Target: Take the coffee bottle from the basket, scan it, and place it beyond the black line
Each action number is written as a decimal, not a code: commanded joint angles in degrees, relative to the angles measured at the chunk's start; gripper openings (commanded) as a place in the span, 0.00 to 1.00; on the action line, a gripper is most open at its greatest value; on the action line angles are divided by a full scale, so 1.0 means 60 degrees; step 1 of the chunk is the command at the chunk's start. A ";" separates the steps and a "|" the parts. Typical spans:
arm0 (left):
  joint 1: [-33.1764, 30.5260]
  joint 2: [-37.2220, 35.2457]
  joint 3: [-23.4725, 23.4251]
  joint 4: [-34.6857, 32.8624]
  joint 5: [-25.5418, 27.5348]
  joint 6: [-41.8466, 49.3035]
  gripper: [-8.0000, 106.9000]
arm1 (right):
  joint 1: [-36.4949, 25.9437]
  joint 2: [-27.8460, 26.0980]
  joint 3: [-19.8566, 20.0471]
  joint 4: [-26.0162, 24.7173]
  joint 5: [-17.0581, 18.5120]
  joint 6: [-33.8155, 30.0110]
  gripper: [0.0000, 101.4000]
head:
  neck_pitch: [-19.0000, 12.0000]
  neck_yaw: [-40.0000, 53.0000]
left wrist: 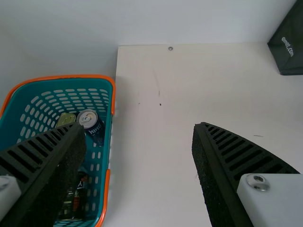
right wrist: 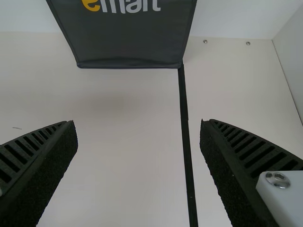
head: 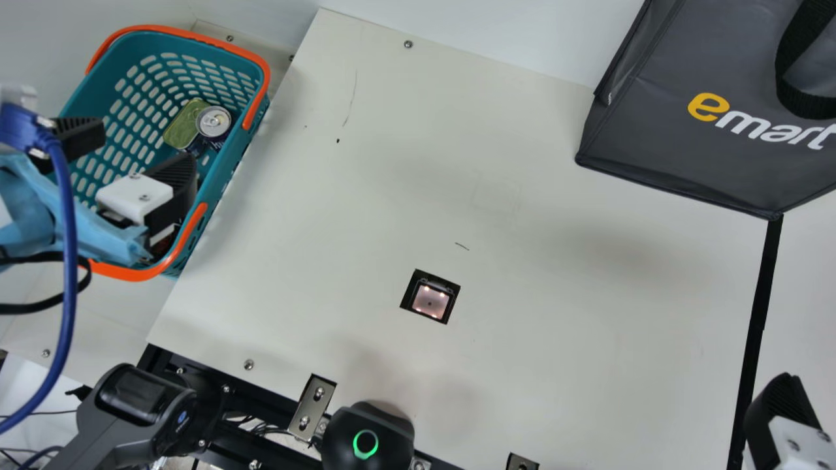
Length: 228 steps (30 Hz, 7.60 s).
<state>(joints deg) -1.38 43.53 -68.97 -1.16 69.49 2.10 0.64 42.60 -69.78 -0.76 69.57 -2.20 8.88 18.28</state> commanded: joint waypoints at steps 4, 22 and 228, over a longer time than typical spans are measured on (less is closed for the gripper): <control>0.0334 0.0079 0.0089 0.0390 -0.0122 -0.0207 0.85 | 0.0000 0.0000 0.0000 0.0000 0.0000 0.0000 0.90 | -0.0159 0.0023; 0.3311 0.0786 0.0579 0.0518 -0.1287 0.0211 0.85 | 0.0000 0.0000 0.0000 0.0000 0.0000 0.0000 0.90 | -0.0159 0.0023; 0.7431 0.8695 0.1758 -0.5633 -0.5836 0.9645 0.16 | 0.0000 0.0000 0.0000 0.0000 0.0027 0.0000 0.90 | -0.0159 0.0023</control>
<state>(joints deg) 43.10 96.01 -58.14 -34.92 34.14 60.18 0.64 42.60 -69.78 -0.76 69.73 -2.20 8.88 18.28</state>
